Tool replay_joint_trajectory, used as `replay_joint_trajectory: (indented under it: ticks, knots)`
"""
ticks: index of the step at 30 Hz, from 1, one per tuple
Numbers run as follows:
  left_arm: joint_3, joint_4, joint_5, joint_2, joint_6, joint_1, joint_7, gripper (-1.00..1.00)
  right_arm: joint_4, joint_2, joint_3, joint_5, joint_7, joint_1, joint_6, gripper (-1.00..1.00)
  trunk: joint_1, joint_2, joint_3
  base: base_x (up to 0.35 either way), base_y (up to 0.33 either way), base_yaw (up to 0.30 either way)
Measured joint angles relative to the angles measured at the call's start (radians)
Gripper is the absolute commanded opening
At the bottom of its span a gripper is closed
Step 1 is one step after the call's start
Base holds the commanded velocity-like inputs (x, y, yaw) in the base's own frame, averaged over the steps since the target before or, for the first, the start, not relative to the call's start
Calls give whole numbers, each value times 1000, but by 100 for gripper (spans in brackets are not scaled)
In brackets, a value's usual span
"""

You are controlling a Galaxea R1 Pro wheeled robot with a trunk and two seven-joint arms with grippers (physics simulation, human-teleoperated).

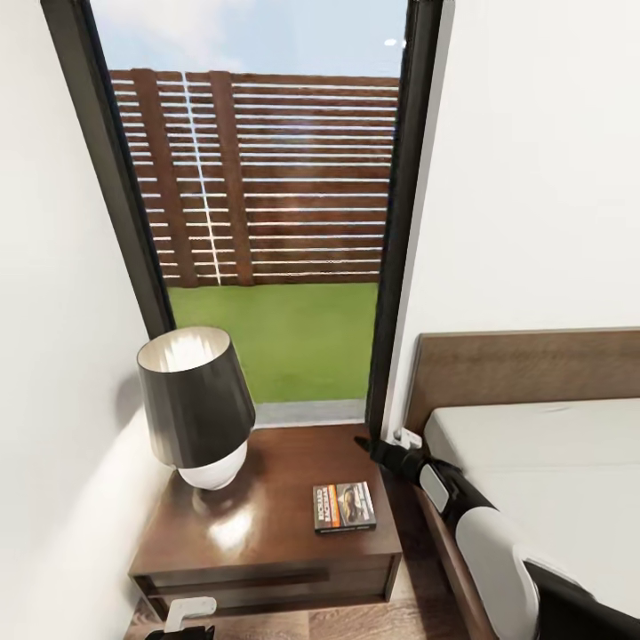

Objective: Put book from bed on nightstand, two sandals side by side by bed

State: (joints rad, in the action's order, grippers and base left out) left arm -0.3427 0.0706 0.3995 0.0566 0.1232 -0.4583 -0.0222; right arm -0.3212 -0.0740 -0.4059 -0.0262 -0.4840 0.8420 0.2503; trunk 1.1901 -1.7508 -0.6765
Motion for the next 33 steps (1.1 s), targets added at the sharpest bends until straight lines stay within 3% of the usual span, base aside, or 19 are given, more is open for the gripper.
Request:
replay_joint_trajectory:
  ticks: [10,33]
  knots:
    - [0,0,0,0,0,0,0,100,6,-8,21,0,47,-25,-30,100,-38,70,31,0,0,0]
    - [0,0,0,-1,0,0,0,100,10,-9,29,1,56,-86,-37,100,-127,231,103,0,0,0]
